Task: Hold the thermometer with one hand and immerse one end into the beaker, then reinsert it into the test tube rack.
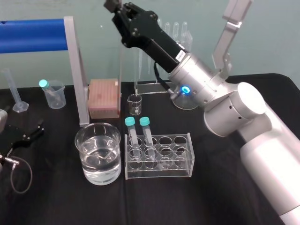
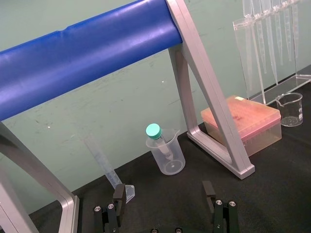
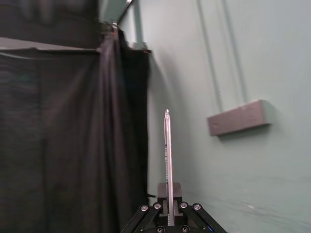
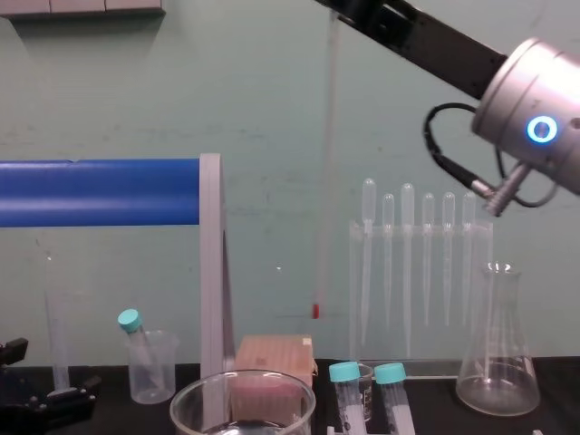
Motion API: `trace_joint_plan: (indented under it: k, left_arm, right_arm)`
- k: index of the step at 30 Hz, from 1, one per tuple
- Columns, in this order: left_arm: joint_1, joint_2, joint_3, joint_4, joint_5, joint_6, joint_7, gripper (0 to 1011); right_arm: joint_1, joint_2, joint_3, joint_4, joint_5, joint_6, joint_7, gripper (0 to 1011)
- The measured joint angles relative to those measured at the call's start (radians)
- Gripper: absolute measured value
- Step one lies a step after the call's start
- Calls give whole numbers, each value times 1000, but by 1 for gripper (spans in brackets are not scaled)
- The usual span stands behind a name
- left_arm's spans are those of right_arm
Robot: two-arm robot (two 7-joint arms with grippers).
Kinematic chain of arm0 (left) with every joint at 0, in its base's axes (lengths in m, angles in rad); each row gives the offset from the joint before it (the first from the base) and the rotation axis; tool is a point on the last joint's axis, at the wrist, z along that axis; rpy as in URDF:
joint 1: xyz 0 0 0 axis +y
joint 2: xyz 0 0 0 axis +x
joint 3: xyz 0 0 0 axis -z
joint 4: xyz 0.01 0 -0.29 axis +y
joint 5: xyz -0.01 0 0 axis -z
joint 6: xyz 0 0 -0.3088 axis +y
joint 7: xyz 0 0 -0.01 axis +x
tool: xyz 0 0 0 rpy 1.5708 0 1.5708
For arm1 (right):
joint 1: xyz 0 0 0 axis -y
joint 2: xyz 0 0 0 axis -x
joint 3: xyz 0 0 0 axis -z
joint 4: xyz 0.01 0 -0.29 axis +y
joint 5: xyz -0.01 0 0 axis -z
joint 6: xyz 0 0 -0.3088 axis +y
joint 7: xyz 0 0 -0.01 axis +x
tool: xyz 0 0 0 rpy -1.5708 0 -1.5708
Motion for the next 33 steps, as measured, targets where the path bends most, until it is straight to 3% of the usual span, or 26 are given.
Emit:
trace_joint_plan:
  k: [15, 33]
  left_arm:
    - [0, 0, 0, 0, 0, 0, 0, 1008]
    - [0, 0, 0, 0, 0, 0, 0, 1008]
  right_arm:
    - [17, -8, -89, 69, 42, -63, 118, 56]
    - [78, -41, -173, 251, 25, -92, 170, 56]
